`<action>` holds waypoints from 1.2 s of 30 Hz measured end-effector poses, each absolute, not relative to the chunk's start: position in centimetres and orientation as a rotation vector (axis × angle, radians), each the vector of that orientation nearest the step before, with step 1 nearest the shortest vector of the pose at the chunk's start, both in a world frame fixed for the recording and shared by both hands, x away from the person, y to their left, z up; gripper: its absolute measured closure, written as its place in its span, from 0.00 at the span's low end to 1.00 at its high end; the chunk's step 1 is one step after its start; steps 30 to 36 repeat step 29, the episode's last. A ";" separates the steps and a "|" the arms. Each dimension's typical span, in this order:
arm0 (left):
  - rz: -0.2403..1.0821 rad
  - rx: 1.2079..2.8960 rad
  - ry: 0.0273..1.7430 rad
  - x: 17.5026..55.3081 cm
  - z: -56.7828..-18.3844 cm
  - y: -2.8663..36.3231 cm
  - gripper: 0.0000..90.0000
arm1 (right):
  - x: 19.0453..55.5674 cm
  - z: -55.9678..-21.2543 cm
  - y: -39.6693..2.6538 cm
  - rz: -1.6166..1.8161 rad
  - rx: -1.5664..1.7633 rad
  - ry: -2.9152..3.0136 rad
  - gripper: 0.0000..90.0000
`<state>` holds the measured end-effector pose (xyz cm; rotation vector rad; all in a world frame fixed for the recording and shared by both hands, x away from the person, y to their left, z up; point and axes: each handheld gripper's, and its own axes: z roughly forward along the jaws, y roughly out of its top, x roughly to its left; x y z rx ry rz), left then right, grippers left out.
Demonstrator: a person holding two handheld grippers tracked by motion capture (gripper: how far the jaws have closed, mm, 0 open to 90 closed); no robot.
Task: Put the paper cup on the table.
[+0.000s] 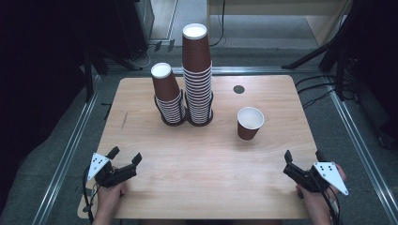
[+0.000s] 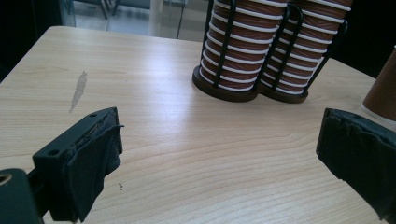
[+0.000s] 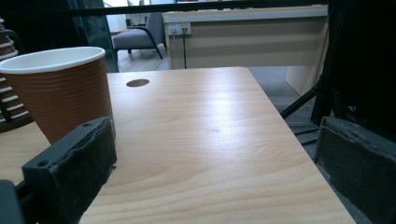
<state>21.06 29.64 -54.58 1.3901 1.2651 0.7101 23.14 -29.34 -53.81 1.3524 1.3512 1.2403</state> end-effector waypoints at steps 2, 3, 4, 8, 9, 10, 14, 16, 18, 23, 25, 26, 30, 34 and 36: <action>0.711 1.390 1.264 21.1 -54.6 29.6 0.00 | 22.9 -53.9 -29.7 1.232 1.356 1.354 0.00; 0.711 1.392 1.264 21.1 -54.6 29.6 0.00 | 22.8 -53.9 -29.9 1.229 1.355 1.354 0.00; 0.711 1.393 1.263 21.1 -54.6 29.6 0.00 | 22.7 -54.0 -30.1 1.226 1.354 1.353 0.00; 0.712 1.394 1.263 21.0 -54.6 29.6 0.00 | 22.2 -53.9 -30.9 1.217 1.357 1.348 0.00; 0.711 1.394 1.264 21.0 -54.6 29.6 0.00 | 22.1 -54.0 -31.1 1.214 1.355 1.351 0.00; 0.712 1.394 1.263 21.0 -54.6 29.6 0.00 | 22.0 -54.0 -31.4 1.211 1.353 1.352 0.00; 0.712 1.395 1.263 21.0 -54.6 29.6 0.00 | 21.4 -54.2 -32.0 1.209 1.359 1.351 0.00; 0.711 1.394 1.263 21.0 -54.6 29.6 0.00 | 21.0 -54.2 -32.4 1.219 1.355 1.353 0.00; 0.710 1.393 1.263 21.0 -54.6 29.6 0.00 | 20.7 -54.3 -32.7 1.227 1.349 1.361 0.00; 0.707 1.393 1.256 21.0 -54.6 29.6 0.00 | 19.8 -54.4 -32.9 1.231 1.337 1.373 0.00; 0.706 1.393 1.256 21.0 -54.6 29.6 0.00 | 19.4 -54.4 -32.9 1.228 1.331 1.376 0.00; 0.706 1.393 1.256 21.0 -54.6 29.6 0.00 | 19.3 -54.4 -32.8 1.230 1.332 1.376 0.00; 0.706 1.395 1.257 21.0 -54.6 29.6 0.00 | 19.2 -54.3 -32.7 1.229 1.321 1.384 0.00; 0.706 1.395 1.257 21.0 -54.6 29.6 0.00 | 19.2 -54.3 -32.7 1.229 1.321 1.384 0.00; 0.706 1.395 1.257 21.0 -54.6 29.6 0.00 | 19.2 -54.3 -32.7 1.229 1.321 1.384 0.00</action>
